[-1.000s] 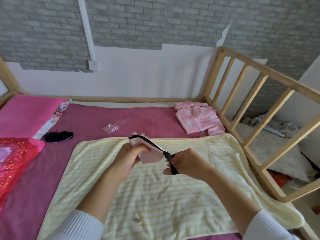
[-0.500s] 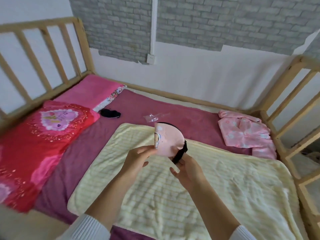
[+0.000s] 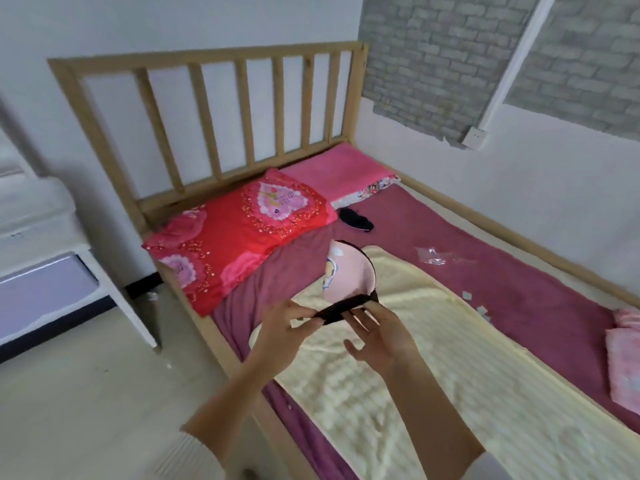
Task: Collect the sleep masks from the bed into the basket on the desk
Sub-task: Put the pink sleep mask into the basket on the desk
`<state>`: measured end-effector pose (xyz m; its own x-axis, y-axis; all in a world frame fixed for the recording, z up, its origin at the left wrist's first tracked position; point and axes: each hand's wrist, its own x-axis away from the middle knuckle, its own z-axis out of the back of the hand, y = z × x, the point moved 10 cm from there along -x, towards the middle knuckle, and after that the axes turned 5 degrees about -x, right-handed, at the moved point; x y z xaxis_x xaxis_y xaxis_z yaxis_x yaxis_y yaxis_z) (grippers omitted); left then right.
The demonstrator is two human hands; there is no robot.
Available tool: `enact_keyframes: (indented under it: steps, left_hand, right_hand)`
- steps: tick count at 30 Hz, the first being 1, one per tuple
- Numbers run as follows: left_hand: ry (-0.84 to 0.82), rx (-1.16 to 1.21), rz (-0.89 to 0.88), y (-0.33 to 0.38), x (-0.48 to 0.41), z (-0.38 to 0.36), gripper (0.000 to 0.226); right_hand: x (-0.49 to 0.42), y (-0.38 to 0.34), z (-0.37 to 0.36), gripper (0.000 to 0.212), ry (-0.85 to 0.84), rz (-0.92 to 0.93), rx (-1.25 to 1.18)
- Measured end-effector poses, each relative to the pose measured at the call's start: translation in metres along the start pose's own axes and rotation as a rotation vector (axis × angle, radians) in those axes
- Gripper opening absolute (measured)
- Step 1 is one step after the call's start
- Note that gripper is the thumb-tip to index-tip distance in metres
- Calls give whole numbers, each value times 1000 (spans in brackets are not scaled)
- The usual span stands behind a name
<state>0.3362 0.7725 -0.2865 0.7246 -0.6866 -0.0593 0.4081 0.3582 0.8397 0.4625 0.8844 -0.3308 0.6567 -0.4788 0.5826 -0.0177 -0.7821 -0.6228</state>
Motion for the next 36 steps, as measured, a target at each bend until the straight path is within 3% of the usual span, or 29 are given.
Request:
enact_keyframes:
  steps: [5, 9, 13, 18, 21, 26, 29, 36]
  left_hand:
    - [22, 26, 38, -38, -4, 68, 12]
    - [93, 168, 195, -91, -6, 123, 28]
    - [127, 328, 352, -153, 2, 186, 15]
    - [324, 507, 529, -233, 15, 294, 3]
    - [436, 568, 546, -268, 22, 357, 12]
    - [585, 570, 552, -321, 21, 444, 2]
    - [651, 542, 558, -352, 2, 490, 17]
    - [674, 413, 541, -417, -84, 593, 22]
  right_hand:
    - [-19, 37, -53, 12, -52, -131, 164]
    - [-38, 72, -114, 12, -119, -170, 259]
    - [-62, 120, -193, 11, -218, -197, 305]
    - [-85, 197, -315, 13, -384, -183, 422]
    - [-100, 241, -377, 7, -406, -192, 502]
    - [-132, 290, -466, 5, -433, -250, 635]
    - [-166, 296, -519, 11, -440, -206, 679]
    - [-262, 305, -657, 14, -495, -83, 783]
